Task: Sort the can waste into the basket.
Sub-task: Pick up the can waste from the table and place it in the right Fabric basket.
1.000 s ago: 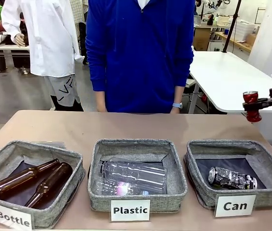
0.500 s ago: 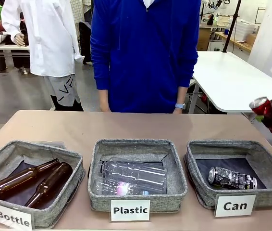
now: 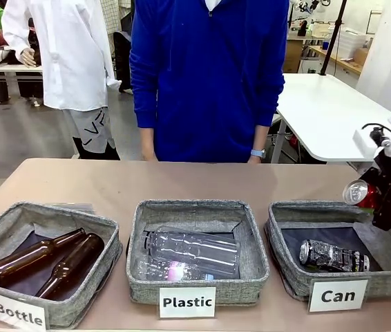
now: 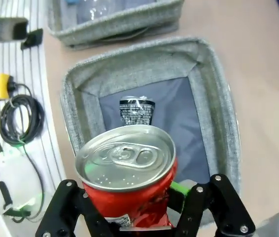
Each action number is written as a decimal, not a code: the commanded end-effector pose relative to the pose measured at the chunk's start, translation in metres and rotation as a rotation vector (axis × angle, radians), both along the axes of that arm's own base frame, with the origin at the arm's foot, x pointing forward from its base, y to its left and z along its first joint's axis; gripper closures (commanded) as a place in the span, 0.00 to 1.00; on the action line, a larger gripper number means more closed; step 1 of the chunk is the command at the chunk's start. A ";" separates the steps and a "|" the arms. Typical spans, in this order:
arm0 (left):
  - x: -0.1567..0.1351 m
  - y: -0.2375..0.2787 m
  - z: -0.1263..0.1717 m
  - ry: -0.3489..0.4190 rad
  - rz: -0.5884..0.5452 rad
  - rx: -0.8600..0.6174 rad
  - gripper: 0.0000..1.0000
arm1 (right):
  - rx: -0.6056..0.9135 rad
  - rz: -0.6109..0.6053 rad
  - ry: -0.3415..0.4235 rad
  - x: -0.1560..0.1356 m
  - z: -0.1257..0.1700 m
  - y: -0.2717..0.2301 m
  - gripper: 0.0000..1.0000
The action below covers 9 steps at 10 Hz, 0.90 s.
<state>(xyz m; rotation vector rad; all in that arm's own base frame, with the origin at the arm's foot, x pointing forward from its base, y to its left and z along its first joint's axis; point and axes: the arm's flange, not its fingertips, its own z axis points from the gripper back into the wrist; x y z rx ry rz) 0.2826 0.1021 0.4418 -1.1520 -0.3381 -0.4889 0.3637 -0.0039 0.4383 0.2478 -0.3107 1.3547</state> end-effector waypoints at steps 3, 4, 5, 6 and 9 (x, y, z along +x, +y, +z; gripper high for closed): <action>0.000 0.002 0.004 0.015 -0.005 -0.009 0.00 | -0.027 0.080 -0.001 0.010 -0.002 -0.001 0.40; 0.000 0.002 0.004 0.015 -0.005 -0.009 0.00 | -0.025 0.092 0.011 0.011 0.000 -0.001 0.00; 0.000 0.002 0.004 0.015 -0.005 -0.009 0.00 | -0.031 0.093 0.016 0.014 0.003 0.000 0.00; 0.000 0.002 0.004 0.015 -0.005 -0.009 0.00 | -0.038 0.092 0.014 0.018 0.003 0.001 0.00; 0.000 0.002 0.004 0.015 -0.005 -0.009 0.00 | -0.044 0.101 0.029 0.026 0.007 0.002 0.00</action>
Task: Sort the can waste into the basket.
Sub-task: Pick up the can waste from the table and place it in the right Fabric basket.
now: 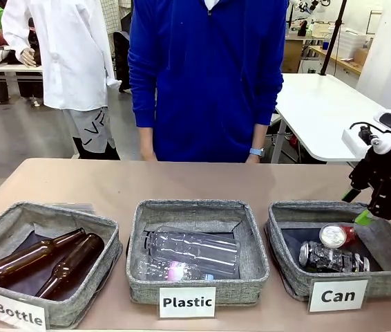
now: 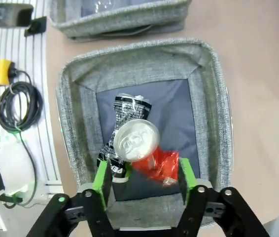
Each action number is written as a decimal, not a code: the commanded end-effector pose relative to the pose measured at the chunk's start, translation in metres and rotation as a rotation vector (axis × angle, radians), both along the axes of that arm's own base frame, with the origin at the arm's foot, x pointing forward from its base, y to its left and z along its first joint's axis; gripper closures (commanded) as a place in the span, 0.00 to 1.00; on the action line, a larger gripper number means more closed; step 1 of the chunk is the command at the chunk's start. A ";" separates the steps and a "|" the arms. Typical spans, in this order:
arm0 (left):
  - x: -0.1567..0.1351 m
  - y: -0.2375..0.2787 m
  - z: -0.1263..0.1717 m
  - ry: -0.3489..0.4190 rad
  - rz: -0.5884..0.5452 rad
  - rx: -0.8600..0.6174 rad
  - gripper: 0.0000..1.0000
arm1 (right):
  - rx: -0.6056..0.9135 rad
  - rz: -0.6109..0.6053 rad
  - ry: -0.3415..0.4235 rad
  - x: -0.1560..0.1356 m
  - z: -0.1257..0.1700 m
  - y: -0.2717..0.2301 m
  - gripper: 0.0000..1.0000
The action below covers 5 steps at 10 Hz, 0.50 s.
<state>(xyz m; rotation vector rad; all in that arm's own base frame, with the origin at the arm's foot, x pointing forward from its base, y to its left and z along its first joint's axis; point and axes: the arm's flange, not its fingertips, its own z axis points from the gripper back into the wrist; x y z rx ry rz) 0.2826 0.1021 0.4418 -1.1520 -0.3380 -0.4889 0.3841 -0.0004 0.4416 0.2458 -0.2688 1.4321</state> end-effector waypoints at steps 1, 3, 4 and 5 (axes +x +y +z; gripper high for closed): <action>0.000 0.002 0.004 0.015 -0.005 -0.009 0.00 | -0.011 0.020 0.018 0.009 0.004 -0.002 0.00; 0.000 0.002 0.004 0.015 -0.005 -0.009 0.00 | 0.016 -0.003 0.034 0.009 0.004 -0.003 0.00; 0.000 0.002 0.004 0.015 -0.005 -0.009 0.00 | 0.066 -0.030 0.070 0.011 0.007 -0.006 0.00; 0.000 0.002 0.004 0.015 -0.005 -0.009 0.00 | 0.137 -0.111 0.090 0.014 0.011 -0.008 0.00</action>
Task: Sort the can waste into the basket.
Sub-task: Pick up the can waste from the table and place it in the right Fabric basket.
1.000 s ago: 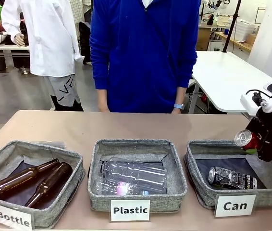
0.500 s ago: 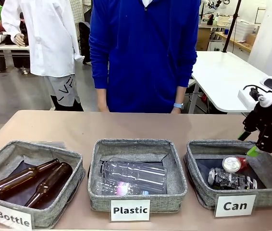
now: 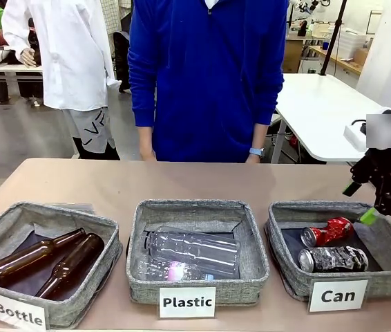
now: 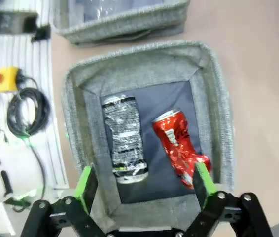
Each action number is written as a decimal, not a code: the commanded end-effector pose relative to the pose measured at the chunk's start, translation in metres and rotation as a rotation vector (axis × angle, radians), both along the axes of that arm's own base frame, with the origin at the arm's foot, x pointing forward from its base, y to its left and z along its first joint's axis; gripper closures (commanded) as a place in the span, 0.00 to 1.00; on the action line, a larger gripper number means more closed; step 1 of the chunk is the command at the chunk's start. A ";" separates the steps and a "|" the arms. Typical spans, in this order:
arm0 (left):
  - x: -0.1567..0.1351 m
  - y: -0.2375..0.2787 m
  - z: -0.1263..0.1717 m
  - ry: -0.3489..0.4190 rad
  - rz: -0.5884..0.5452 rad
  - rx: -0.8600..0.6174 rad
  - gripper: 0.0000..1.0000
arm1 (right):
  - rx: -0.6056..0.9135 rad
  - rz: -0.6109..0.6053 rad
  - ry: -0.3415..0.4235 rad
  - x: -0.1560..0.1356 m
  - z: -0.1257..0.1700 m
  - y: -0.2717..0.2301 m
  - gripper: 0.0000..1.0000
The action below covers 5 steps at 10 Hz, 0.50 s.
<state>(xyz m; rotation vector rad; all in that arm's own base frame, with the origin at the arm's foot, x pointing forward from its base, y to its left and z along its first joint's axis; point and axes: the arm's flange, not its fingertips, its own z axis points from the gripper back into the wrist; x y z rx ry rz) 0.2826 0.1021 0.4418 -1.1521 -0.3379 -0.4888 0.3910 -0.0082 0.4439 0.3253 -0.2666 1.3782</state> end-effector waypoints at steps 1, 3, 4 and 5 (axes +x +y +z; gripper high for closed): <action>0.000 0.002 0.004 0.014 -0.005 -0.009 0.00 | 0.240 -0.360 0.104 0.012 0.019 0.003 0.00; 0.000 0.002 0.004 0.014 -0.005 -0.009 0.00 | 0.767 -0.717 0.428 0.031 0.047 -0.010 0.00; 0.000 0.002 0.004 0.014 -0.005 -0.009 0.00 | 0.951 -0.798 0.573 0.048 0.049 -0.023 0.00; 0.000 0.002 0.004 0.014 -0.005 -0.009 0.00 | 1.076 -0.941 0.673 0.067 0.044 -0.038 0.00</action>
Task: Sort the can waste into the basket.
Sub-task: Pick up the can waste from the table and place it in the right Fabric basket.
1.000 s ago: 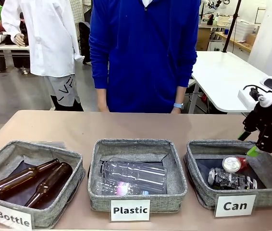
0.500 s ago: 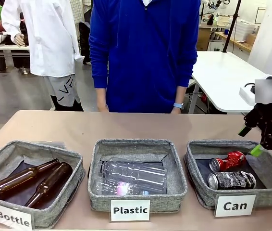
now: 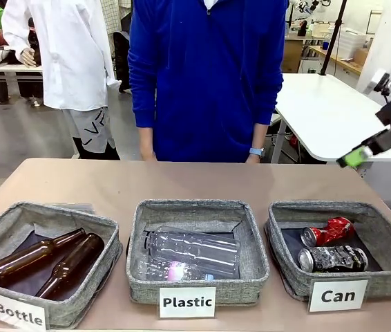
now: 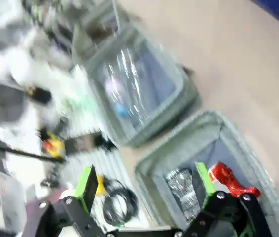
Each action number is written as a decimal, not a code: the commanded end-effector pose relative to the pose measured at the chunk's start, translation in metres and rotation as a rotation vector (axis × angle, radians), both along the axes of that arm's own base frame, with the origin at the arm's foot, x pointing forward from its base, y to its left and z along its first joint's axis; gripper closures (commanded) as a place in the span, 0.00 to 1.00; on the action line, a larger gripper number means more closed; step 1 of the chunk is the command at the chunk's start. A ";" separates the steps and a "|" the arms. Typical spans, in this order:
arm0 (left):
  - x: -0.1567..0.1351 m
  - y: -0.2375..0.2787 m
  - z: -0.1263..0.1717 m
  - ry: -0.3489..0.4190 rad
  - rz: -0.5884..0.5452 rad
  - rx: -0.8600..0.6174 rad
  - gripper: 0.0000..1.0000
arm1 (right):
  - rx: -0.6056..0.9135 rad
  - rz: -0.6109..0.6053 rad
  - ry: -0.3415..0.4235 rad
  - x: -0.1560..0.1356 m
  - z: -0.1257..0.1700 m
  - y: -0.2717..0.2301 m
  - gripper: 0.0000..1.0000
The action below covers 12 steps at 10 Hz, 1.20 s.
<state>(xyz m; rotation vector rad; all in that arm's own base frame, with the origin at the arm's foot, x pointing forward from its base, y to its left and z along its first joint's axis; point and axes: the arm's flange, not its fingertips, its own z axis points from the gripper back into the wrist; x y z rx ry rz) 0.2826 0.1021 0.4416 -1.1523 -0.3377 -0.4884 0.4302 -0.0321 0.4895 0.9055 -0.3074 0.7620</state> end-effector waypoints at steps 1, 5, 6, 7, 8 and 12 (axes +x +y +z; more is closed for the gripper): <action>0.000 0.002 0.004 0.014 -0.005 -0.009 0.00 | 0.672 -0.629 0.356 0.045 -0.011 -0.037 0.00; 0.000 0.002 0.004 0.014 -0.005 -0.009 0.00 | 0.200 -0.182 0.182 0.036 -0.022 -0.043 0.00; 0.000 0.002 0.004 0.014 -0.005 -0.009 0.00 | 0.200 -0.182 0.182 0.036 -0.022 -0.043 0.00; 0.000 0.002 0.004 0.014 -0.005 -0.009 0.00 | 0.200 -0.182 0.182 0.036 -0.022 -0.043 0.00; 0.000 0.002 0.004 0.014 -0.005 -0.009 0.00 | 0.200 -0.182 0.182 0.036 -0.022 -0.043 0.00; 0.000 0.002 0.004 0.014 -0.005 -0.009 0.00 | 0.200 -0.182 0.182 0.036 -0.022 -0.043 0.00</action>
